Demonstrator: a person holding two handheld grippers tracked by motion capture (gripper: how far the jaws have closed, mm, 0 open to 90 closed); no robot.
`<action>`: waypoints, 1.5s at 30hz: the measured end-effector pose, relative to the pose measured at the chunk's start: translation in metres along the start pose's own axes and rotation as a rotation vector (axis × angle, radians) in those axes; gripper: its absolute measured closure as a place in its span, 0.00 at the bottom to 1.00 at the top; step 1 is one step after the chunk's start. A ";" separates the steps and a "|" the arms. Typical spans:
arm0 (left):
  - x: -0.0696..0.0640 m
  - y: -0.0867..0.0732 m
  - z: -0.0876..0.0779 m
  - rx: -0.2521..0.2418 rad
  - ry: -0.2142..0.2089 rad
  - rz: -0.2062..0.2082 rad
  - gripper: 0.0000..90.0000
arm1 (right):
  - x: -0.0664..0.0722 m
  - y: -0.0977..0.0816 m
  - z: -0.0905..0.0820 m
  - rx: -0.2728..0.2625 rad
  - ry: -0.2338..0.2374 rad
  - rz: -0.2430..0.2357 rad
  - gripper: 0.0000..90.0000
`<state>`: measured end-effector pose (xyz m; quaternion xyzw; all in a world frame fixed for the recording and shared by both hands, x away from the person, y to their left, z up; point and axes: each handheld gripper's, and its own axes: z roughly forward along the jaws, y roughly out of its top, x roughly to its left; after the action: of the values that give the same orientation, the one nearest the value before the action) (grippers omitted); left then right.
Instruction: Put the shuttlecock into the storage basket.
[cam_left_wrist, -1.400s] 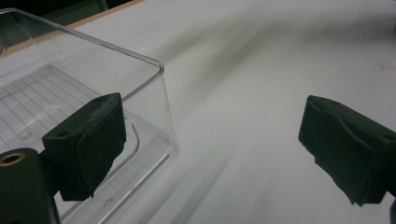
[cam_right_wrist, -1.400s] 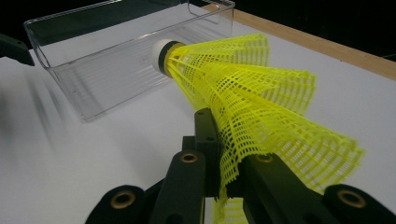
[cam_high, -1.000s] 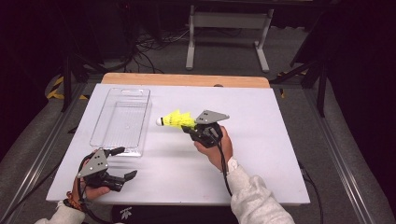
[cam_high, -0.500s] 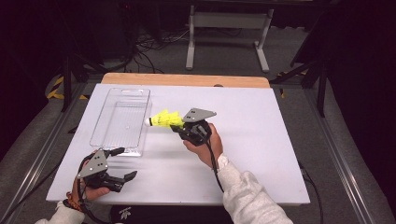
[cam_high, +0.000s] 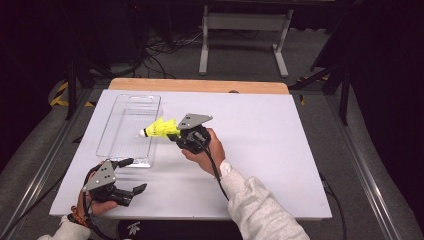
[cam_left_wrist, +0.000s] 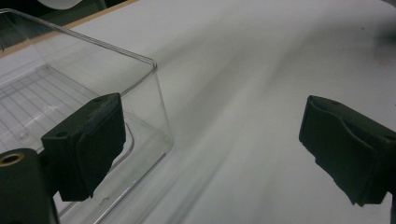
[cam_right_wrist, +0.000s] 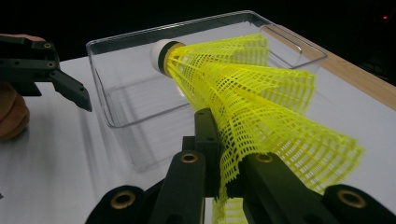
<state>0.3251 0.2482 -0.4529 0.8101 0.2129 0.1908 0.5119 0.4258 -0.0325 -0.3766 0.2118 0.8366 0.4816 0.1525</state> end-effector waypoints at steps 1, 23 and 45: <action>-0.001 0.000 0.000 0.005 -0.008 0.001 0.09 | 0.001 0.002 0.002 0.002 0.005 -0.008 0.99; -0.005 -0.002 0.001 0.008 -0.024 0.008 0.09 | 0.025 0.034 0.041 0.053 0.086 -0.101 0.99; -0.003 -0.001 -0.006 -0.014 -0.008 0.009 0.09 | 0.042 0.055 0.070 0.104 0.140 -0.163 0.99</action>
<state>0.3190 0.2512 -0.4517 0.8082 0.2060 0.1912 0.5176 0.4328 0.0647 -0.3655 0.1167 0.8835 0.4374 0.1209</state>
